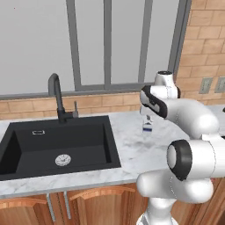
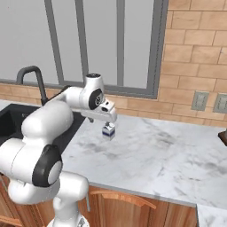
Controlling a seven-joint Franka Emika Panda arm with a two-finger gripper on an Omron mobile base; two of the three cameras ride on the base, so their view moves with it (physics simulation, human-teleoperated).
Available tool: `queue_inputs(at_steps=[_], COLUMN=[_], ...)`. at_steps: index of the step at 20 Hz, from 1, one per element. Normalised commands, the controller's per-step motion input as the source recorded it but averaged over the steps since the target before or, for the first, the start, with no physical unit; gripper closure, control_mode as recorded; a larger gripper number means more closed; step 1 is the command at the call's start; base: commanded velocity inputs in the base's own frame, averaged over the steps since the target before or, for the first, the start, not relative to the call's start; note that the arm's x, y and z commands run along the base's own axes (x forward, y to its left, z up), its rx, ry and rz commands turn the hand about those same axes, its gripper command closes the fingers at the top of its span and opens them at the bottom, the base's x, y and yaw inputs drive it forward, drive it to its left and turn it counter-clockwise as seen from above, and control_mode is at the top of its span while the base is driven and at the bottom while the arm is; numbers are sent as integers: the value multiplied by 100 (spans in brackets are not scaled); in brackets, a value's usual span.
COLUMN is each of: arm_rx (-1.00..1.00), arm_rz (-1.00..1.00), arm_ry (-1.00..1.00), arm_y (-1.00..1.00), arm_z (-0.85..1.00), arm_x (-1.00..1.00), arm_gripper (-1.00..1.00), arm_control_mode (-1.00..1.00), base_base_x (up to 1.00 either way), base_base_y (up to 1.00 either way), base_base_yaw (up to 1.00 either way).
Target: Gather the eggs and milk located in the vicinity of the sink area and place them right next to the bowl.
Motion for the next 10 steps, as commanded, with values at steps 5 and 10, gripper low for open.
queue_inputs(at_steps=[5,10], arm_rx=[13,7], arm_rz=[-11,-3], arm_ry=[0,-1], arm_y=[-4,0], arm_z=[-5,-34], arm_x=[29,8], arm_gripper=[-100,-100], arm_control_mode=[-100,-100], base_base_x=[0,0], base_base_y=[0,0], base_base_yaw=[0,0])
